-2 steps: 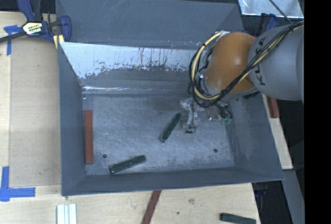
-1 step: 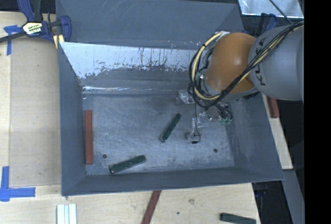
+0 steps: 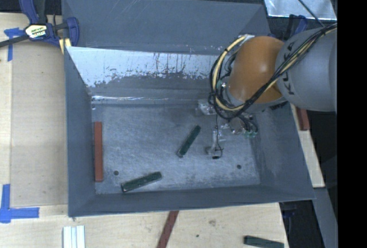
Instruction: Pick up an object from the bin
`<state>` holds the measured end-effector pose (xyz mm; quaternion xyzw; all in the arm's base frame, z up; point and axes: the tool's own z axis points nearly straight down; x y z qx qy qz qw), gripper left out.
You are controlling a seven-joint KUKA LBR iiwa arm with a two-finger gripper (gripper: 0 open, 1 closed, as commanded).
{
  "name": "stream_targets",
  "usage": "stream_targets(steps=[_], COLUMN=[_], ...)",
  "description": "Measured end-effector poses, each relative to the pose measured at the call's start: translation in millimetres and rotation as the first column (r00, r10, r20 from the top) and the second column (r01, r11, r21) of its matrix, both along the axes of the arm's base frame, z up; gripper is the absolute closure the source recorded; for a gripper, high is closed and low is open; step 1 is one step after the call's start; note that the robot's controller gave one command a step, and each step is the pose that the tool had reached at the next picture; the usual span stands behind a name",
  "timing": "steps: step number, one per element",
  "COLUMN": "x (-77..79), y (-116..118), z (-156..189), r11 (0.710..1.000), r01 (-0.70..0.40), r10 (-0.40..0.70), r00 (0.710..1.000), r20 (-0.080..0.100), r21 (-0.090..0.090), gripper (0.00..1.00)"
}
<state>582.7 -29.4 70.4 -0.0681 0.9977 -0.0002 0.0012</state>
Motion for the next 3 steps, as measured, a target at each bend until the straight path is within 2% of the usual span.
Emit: stream_targets(steps=[1, 2, 3], x=[-52.4, -52.3, -43.4], y=[35, 35, 13], z=[0, 0, 148], r11=[0.970, 0.970, 0.977], r01=[-0.242, -0.243, -0.212], r10=[0.242, 0.243, 0.212], r00=[0.970, 0.970, 0.977], r20=[0.001, 0.001, 0.001], r21=[0.000, 0.000, -0.001], gripper=[1.00, 1.00, 1.00])
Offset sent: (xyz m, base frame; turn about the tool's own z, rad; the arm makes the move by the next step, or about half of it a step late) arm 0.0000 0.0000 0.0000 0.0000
